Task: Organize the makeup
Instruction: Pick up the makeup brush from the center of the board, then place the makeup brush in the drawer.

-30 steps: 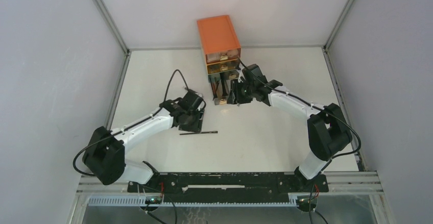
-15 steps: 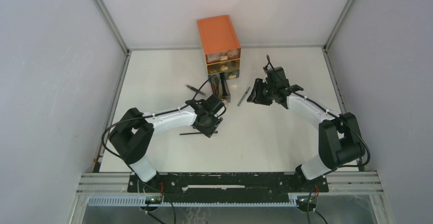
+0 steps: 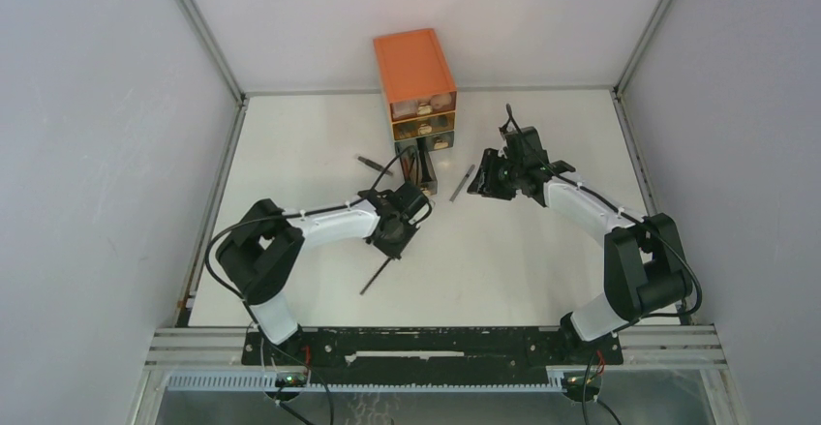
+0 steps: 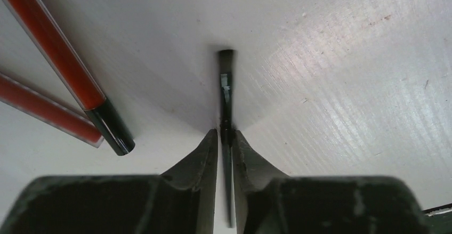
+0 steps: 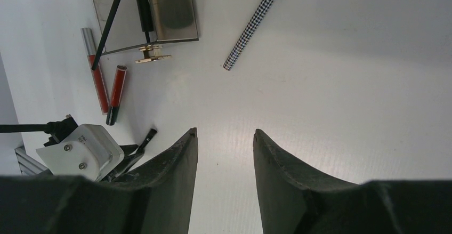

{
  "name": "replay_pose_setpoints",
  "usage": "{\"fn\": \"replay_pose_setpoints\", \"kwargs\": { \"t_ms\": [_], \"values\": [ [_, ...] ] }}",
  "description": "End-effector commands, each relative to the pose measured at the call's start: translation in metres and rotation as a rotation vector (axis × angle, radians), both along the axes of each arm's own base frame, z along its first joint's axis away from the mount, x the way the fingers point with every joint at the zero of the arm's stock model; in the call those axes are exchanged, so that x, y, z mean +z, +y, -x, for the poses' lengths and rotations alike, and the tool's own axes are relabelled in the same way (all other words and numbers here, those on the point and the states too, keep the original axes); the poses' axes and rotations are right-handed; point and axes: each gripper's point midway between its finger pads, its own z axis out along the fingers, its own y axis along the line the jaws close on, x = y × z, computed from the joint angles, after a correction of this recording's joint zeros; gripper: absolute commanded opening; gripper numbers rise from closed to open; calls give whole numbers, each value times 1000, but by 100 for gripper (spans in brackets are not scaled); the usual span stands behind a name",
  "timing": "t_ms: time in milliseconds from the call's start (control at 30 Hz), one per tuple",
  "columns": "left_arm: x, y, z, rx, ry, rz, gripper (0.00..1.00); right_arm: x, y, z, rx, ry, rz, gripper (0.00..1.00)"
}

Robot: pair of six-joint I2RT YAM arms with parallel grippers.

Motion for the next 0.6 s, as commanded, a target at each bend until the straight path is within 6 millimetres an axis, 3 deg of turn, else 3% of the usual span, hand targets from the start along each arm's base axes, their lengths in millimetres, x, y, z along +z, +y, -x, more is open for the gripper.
{"fn": "replay_pose_setpoints", "kwargs": {
  "t_ms": [0,200,400,567],
  "values": [
    [1,-12,1,14,22,47,19,20,4,-11,-14,-73,-41,50],
    [28,-24,-1,28,3,117,0,25,3,-13,-19,-87,-54,50],
    [81,-55,8,-16,48,297,0,28,-1,-13,-30,-96,-45,49],
    [119,-69,5,-24,28,386,0,30,-5,-12,-39,-104,-44,49]
  ]
}}
